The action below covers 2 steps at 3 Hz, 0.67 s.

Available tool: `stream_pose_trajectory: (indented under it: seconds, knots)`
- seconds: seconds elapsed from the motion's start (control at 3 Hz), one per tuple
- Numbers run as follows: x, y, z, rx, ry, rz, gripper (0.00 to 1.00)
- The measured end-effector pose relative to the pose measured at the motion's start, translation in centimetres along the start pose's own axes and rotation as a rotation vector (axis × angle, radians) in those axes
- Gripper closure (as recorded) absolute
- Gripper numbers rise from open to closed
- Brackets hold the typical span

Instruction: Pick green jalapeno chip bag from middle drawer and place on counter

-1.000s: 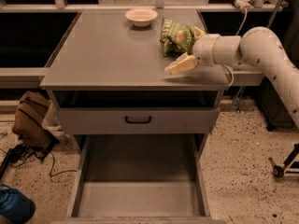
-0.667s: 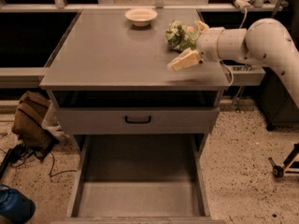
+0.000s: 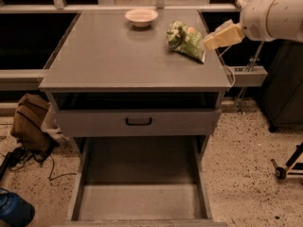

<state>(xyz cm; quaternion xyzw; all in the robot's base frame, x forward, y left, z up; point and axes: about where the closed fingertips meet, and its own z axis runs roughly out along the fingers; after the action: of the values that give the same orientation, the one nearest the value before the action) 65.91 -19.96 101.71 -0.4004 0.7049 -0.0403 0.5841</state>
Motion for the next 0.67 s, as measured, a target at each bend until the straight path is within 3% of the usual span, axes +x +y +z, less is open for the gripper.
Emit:
stream_pose_trajectory:
  seconds: [0.33,0.67]
  knots:
    - [-3.5,-3.2,-9.4,0.204,0.053,-0.004,0.00]
    - [-8.8,-2.8,-12.3,0.247,0.027,-0.041,0.00]
